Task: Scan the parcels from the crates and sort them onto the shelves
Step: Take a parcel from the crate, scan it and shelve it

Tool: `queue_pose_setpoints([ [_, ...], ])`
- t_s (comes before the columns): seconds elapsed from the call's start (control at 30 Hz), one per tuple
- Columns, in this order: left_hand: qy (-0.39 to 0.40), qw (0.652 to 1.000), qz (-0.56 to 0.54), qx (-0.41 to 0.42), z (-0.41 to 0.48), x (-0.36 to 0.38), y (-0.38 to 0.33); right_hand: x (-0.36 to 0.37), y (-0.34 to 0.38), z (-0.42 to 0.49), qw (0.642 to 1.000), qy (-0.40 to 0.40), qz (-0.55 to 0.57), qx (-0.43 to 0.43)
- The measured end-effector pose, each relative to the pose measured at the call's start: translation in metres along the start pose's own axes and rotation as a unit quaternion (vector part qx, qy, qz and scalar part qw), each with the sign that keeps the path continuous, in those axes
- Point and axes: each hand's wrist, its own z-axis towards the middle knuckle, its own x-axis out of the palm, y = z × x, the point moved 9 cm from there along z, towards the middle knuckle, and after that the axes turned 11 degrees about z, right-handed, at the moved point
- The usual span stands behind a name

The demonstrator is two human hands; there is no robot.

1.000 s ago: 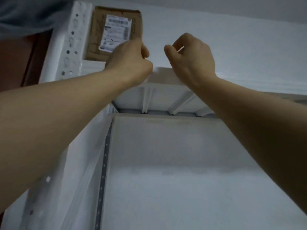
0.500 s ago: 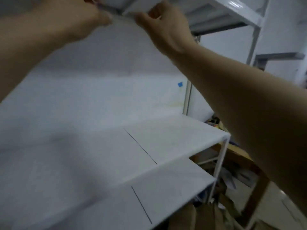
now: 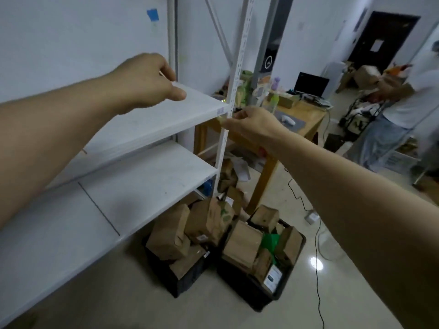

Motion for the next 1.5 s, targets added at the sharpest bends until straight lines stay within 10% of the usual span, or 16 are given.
queue_pose_setpoints([
  [0.47,0.266,0.963,-0.042,-0.024,0.113,0.383,-0.086,-0.045,-0.342,0.085,0.967,0.058,0.07,0.237],
  [0.77,0.381,0.883,-0.075,-0.263,0.134,0.556,-0.06,-0.031,-0.46,0.153,0.933,0.159,0.093,0.31],
  [1.13,0.295,0.821,-0.17,-0.458,0.098,0.634,-0.046,0.031,-0.539,0.227,0.898,0.322,0.071,0.292],
  [1.5,0.15,0.652,-0.294,-0.682,-0.01,0.727,-0.009,0.15,-0.638,0.204,0.817,0.503,0.003,0.283],
])
